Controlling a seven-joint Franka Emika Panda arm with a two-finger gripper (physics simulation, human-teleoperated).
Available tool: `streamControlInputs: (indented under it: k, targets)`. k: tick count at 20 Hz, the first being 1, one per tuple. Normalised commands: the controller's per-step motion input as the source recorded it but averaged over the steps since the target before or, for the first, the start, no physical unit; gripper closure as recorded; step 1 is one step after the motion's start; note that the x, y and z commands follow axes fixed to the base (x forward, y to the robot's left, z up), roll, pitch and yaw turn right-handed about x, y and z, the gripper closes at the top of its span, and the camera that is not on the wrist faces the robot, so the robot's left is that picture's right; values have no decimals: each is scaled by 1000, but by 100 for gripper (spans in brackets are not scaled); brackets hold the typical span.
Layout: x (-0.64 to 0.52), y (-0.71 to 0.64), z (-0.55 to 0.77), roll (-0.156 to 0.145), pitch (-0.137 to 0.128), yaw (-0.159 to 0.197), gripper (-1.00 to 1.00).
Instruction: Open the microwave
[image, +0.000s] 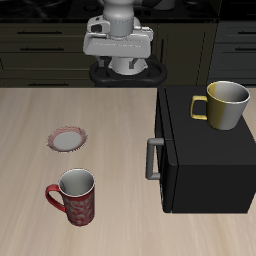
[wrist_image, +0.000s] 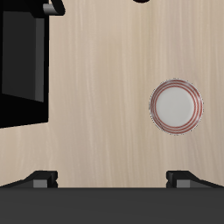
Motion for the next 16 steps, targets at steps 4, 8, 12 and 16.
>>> streamControlInputs:
  k: [4,8,12,16]
  targets:
    - [236,-18,113,-8,-24,45,-100]
    - [363,-19,129,19,-3,101,-100]
    - [406,-80,67,9,27,74,-100]
    - [378,-17,64,1,7,62,-100]
